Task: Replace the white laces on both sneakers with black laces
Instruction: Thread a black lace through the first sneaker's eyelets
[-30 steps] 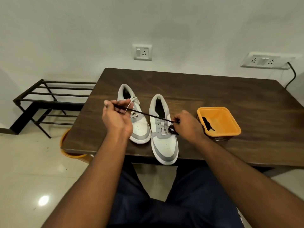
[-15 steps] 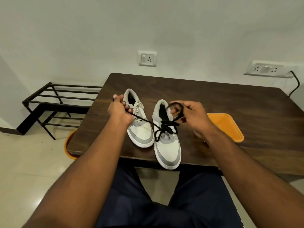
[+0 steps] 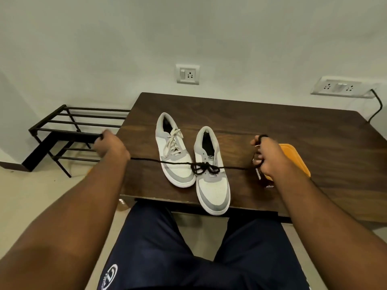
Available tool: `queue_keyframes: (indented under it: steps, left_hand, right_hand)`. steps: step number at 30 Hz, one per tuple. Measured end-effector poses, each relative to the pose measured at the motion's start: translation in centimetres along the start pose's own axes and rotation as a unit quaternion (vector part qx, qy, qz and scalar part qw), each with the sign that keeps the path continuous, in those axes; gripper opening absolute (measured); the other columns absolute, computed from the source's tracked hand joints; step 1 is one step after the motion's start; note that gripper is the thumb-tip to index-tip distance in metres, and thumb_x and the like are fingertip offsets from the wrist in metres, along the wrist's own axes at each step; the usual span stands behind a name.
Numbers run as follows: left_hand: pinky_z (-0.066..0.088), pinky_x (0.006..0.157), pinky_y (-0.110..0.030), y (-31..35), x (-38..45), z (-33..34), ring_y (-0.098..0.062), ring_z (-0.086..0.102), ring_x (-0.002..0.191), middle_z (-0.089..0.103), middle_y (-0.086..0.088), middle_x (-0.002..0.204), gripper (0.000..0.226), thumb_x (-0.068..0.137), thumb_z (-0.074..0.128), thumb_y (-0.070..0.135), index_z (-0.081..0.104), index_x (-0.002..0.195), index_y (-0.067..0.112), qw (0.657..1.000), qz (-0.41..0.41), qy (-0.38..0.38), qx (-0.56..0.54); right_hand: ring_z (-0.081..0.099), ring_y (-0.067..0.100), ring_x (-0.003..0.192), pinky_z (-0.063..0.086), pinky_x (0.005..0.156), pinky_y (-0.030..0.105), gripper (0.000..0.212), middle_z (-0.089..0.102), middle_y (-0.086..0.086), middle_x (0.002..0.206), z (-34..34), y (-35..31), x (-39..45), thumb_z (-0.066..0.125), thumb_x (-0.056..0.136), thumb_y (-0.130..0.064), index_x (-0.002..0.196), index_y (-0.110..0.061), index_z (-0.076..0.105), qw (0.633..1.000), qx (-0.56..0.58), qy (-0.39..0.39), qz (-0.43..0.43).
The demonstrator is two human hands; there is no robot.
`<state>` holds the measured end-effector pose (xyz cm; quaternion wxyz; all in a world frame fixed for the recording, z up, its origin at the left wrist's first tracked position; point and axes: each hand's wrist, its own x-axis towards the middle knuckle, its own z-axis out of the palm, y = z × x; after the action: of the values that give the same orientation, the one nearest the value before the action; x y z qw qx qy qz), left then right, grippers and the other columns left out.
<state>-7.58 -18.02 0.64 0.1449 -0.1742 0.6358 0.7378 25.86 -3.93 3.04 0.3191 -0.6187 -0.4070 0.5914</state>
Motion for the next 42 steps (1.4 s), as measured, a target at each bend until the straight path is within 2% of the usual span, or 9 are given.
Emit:
queue_keyframes:
  steps: [2,5,7,13,17,27,33,38,42]
  left_hand:
    - [0.048,0.062,-0.027,-1.2,-2.5,0.5,-0.011,0.053,0.063,0.063,0.001,0.079,0.016,0.093,0.064,0.029,0.067,0.1,0.015,0.97,0.1,-0.181,0.127]
    - [0.053,0.071,-0.019,-5.0,-8.7,0.7,-0.008,0.06,0.073,0.068,-0.002,0.089,0.01,0.085,0.074,0.018,0.071,0.095,0.019,0.778,0.264,-0.454,0.344]
    - [0.054,0.082,-0.024,-8.0,-11.3,0.4,-0.011,0.064,0.083,0.067,-0.003,0.098,0.016,0.081,0.079,0.022,0.072,0.095,0.017,0.681,0.302,-0.516,0.422]
    - [0.049,0.073,-0.034,-12.9,-13.4,-2.2,-0.01,0.059,0.091,0.053,0.008,0.106,0.046,0.076,0.074,0.055,0.052,0.105,0.026,0.656,0.37,-0.437,0.491]
    - [0.049,0.069,-0.034,-14.7,-14.4,-3.4,-0.016,0.057,0.083,0.055,0.007,0.095,0.043,0.077,0.073,0.054,0.045,0.091,0.026,0.619,0.416,-0.433,0.506]
    - [0.026,0.109,-0.052,-16.1,-14.4,-4.4,-0.026,0.018,0.144,0.016,0.002,0.16,0.07,0.086,0.06,0.034,0.031,0.149,0.038,0.603,0.412,-0.411,0.546]
    - [0.005,0.115,-0.057,-15.6,-15.2,-3.6,-0.026,-0.007,0.15,0.003,0.006,0.163,0.065,0.083,0.057,0.019,0.043,0.141,0.043,0.675,0.326,-0.42,0.511]
    - [0.004,0.115,-0.052,-15.8,-16.0,-2.5,-0.023,-0.007,0.15,0.009,0.007,0.163,0.03,0.089,0.063,0.039,0.065,0.119,0.042,0.752,0.294,-0.374,0.457]
    - [0.0,0.116,-0.052,-14.8,-16.6,-1.4,-0.022,-0.005,0.15,0.014,0.011,0.163,0.016,0.088,0.067,0.042,0.073,0.103,0.038,0.802,0.229,-0.356,0.421]
  right_hand:
    - [0.04,0.019,0.057,0.031,0.049,0.026,0.017,0.048,0.007,0.075,1.1,-0.1,-0.6,0.049,0.09,-0.015,0.077,-0.012,0.059,0.955,-0.289,-0.019,-0.066]
    - [0.061,0.033,0.089,0.046,0.07,0.032,0.016,0.061,0.014,0.094,3.2,1.0,-1.8,0.048,0.092,-0.017,0.096,-0.008,0.061,0.791,-0.578,-0.045,-0.196]
    - [0.063,0.028,0.088,0.049,0.074,0.034,0.011,0.062,0.006,0.084,3.8,2.2,-2.1,0.048,0.09,-0.009,0.09,-0.011,0.059,0.811,-0.545,-0.076,-0.199]
    - [0.063,0.023,0.081,0.045,0.066,0.032,0.028,0.069,0.007,0.099,3.2,5.7,-2.1,0.043,0.097,-0.015,0.124,-0.019,0.044,0.934,-0.314,-0.023,-0.171]
    - [0.059,0.037,0.106,0.048,0.083,0.044,0.051,0.064,0.014,0.115,2.9,7.3,-2.6,0.04,0.096,-0.015,0.146,-0.018,0.025,0.832,-0.477,0.046,-0.28]
    - [0.051,0.025,0.108,0.041,0.082,0.029,0.026,0.062,0.005,0.115,2.2,7.8,-2.5,0.051,0.079,0.006,0.079,-0.01,0.072,0.819,-0.41,0.074,-0.393]
    - [0.002,0.04,0.147,0.013,0.117,0.057,0.053,0.004,0.01,0.162,1.7,4.9,-3.2,0.048,0.094,-0.026,0.145,-0.035,0.036,0.628,-0.743,-0.156,-0.171]
    - [0.063,0.017,0.099,0.047,0.081,0.026,0.025,0.07,0.004,0.111,3.4,5.9,-2.0,0.06,0.09,-0.015,0.112,-0.016,0.07,0.867,-0.435,-0.119,-0.213]
    - [0.063,0.009,0.071,0.045,0.059,0.015,0.012,0.069,0.004,0.076,3.7,7.7,-2.3,0.065,0.085,0.0,0.088,-0.007,0.073,0.921,-0.311,-0.158,-0.176]
